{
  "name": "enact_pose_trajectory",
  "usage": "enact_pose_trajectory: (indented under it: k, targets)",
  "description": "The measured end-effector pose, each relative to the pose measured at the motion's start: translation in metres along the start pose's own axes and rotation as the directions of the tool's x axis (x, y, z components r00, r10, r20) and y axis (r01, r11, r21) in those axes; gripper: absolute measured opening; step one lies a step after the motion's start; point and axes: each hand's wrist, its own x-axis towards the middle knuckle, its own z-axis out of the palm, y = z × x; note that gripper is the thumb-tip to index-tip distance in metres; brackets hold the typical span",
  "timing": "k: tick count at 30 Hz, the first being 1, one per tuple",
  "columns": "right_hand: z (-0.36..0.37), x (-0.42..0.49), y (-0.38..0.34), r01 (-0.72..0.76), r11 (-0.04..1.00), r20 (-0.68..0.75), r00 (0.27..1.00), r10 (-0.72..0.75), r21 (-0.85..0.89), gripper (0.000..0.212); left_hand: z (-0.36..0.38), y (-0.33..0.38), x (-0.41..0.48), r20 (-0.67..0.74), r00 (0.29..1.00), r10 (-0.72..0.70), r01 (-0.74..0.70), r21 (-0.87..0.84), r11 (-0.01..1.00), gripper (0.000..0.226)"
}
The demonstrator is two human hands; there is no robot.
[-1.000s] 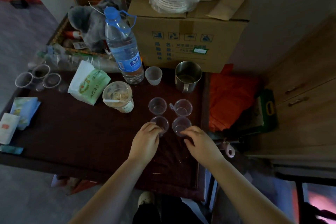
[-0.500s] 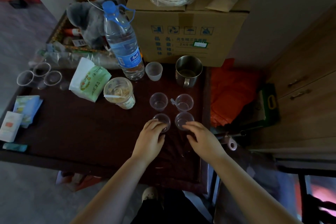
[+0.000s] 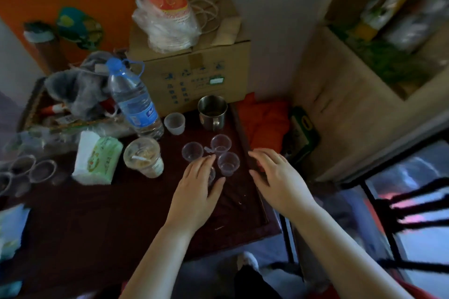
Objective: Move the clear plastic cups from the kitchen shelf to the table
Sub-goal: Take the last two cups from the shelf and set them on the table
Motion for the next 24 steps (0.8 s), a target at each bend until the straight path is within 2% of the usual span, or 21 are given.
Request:
enact_pose_trajectory:
  k: [2, 5, 11, 14, 18, 24]
  targets:
    - [-0.018, -0.023, -0.022, -0.04, 0.998, -0.108, 0.994, 0.035, -0.042, 0.046, -0.024, 0.015, -0.006, 0.022, 0.996, 0.081, -0.08, -0.046, 0.996, 0.06]
    - [-0.04, -0.055, -0.05, -0.089, 0.994, -0.239, 0.969, 0.069, -0.07, 0.052, -0.058, 0.035, -0.015, 0.02, 0.966, 0.257, -0.256, -0.029, 0.966, 0.063]
    - [-0.088, -0.121, -0.085, -0.271, 0.952, -0.37, 0.906, 0.203, -0.142, 0.067, -0.096, 0.088, -0.032, 0.135, 0.885, 0.447, -0.449, -0.01, 0.893, 0.072]
    - [-0.115, -0.163, -0.092, -0.371, 0.914, -0.423, 0.864, 0.275, -0.164, 0.073, -0.1, 0.128, -0.044, 0.17, 0.798, 0.578, -0.585, -0.015, 0.811, 0.076]
    - [-0.155, -0.228, -0.098, -0.499, 0.841, -0.503, 0.792, 0.345, -0.21, 0.076, -0.104, 0.189, -0.07, 0.161, 0.649, 0.744, -0.743, -0.078, 0.665, 0.07]
    - [-0.195, -0.363, -0.124, -0.664, 0.714, -0.625, 0.659, 0.419, -0.221, 0.078, -0.092, 0.275, -0.15, 0.124, 0.481, 0.868, -0.85, -0.178, 0.496, 0.07]
